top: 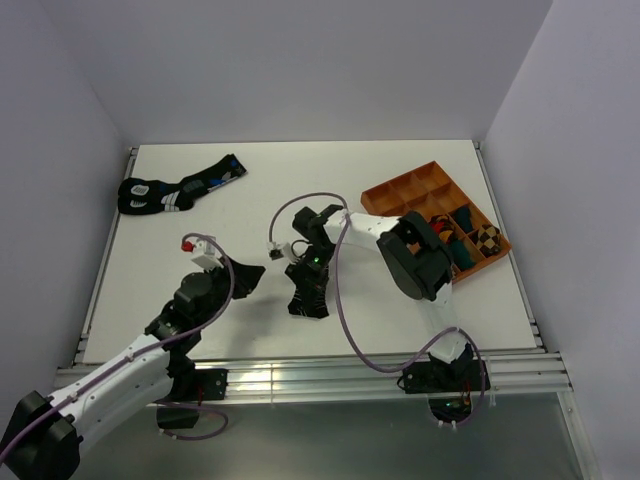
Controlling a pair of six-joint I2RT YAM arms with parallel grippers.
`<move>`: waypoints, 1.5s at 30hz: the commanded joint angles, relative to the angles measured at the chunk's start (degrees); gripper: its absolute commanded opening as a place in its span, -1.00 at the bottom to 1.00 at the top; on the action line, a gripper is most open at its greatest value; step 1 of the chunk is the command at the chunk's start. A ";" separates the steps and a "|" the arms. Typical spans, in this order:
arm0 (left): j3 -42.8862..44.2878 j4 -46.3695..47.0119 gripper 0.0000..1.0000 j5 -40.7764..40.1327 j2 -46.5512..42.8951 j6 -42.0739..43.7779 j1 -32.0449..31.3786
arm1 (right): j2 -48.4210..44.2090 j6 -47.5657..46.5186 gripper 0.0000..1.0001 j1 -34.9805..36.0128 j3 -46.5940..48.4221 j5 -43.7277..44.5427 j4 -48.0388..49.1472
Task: Roll the socks
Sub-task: Roll the sock at the center of the board.
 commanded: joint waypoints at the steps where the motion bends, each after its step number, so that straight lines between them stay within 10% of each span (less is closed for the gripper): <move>1: -4.59 16.99 -0.56 5.98 -0.58 1.44 -0.20 | 2.59 -1.10 -0.60 -1.08 2.92 -3.08 -4.37; 17: -13.03 42.78 -0.57 1.50 18.93 9.70 -15.31 | 6.56 3.03 -0.60 -2.22 4.68 -0.87 -3.05; 32: -9.79 59.47 -0.39 5.46 43.72 12.34 -16.99 | 8.23 2.15 -0.61 -3.89 4.59 -2.19 -4.64; 45: -5.83 53.96 -0.19 4.85 47.24 16.12 -17.43 | 8.14 1.45 -0.61 -4.24 4.94 -2.81 -5.96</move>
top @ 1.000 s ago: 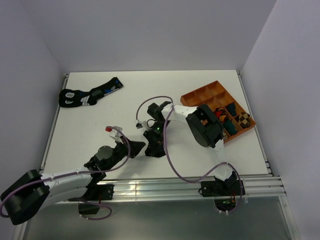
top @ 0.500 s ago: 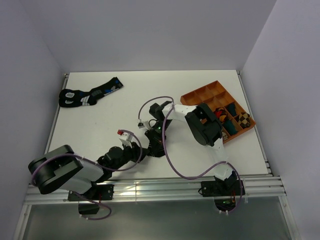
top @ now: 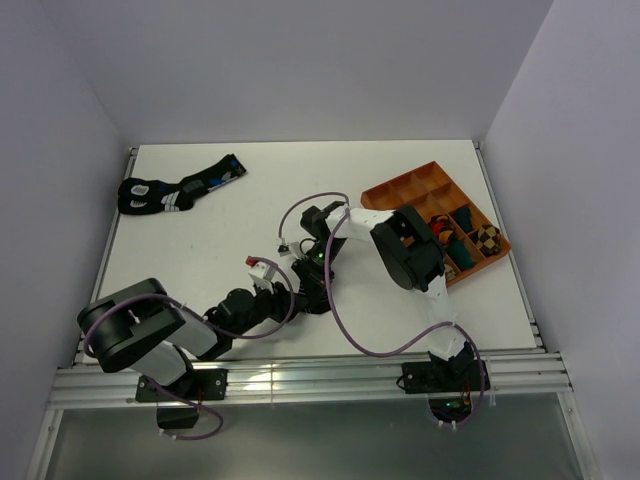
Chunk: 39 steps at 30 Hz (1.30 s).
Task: Roll the socks
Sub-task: Roll the sock at the center of the board.
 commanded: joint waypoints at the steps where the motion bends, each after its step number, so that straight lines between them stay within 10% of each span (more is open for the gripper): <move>1: 1.63 -0.93 -0.19 -0.86 -0.43 2.70 -0.62 | 0.86 -1.15 -0.61 -0.40 1.97 -0.03 -1.21; 23: 4.44 -9.98 -0.18 -5.16 1.59 5.69 -1.32 | 0.69 -1.33 -0.62 -0.66 2.67 0.32 -1.65; 35: 6.64 -14.20 -0.87 -6.05 4.40 2.71 -3.69 | -0.37 -0.10 -0.63 -0.75 2.32 1.46 -0.51; 39: 3.14 -10.70 -0.34 -6.31 1.43 0.77 -4.14 | -0.28 -0.19 -0.62 -0.75 2.49 1.81 -0.68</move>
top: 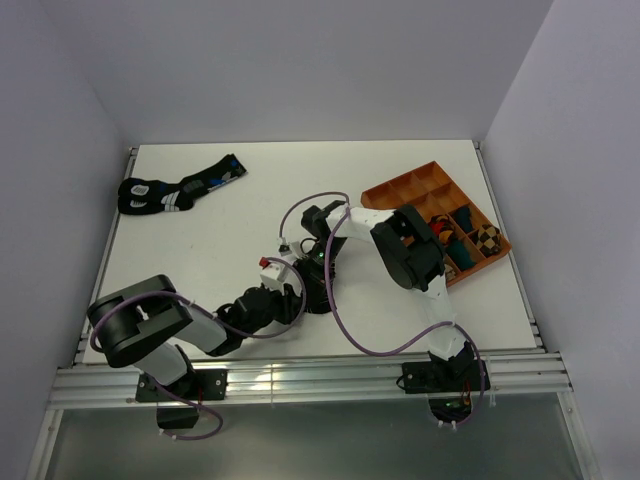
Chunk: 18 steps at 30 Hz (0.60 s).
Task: Roll the socks
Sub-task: Roll the sock at the center of the board.
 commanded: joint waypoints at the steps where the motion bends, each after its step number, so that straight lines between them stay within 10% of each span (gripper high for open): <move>1: -3.35 0.85 -0.28 -0.47 -2.47 -2.03 -0.81 | -0.37 -0.60 -0.63 -0.47 2.30 1.29 -0.16; 18: -5.29 6.56 -0.11 3.04 -4.06 1.31 1.12 | -0.02 -3.24 -0.64 -0.73 3.18 0.94 -3.33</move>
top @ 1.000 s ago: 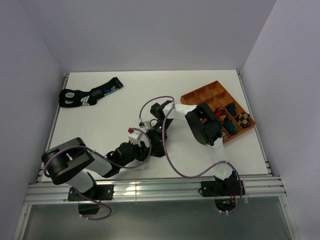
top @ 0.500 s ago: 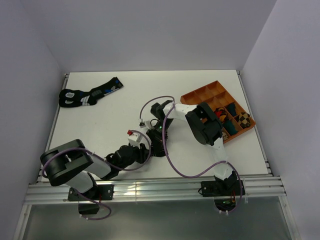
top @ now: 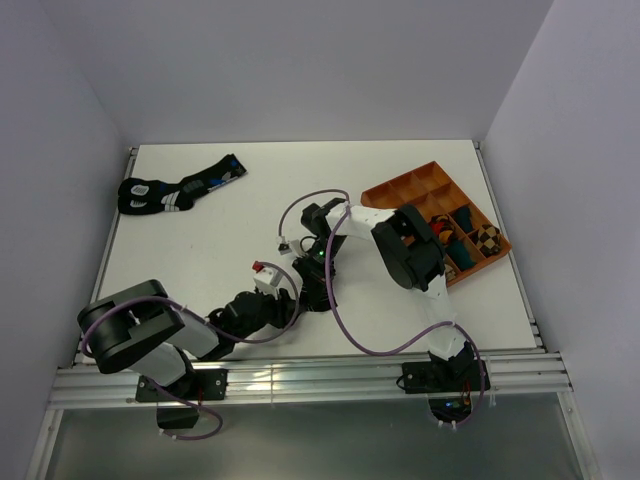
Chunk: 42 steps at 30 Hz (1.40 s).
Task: Roll the socks
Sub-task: Roll the sock at the center of the board.
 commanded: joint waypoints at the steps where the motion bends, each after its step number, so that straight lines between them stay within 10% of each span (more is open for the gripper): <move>1: -1.20 4.03 -0.11 2.12 -0.85 0.78 1.29 | -0.02 -1.03 -0.63 -0.73 1.61 0.02 -1.32; 24: 5.39 4.91 -0.15 11.36 8.02 2.63 4.11 | 0.60 -1.91 -0.65 -0.99 2.31 -0.51 -2.37; 42: 8.82 -7.38 -0.99 9.78 7.59 1.84 3.50 | -0.71 -1.30 -0.66 -1.43 2.13 0.81 -1.49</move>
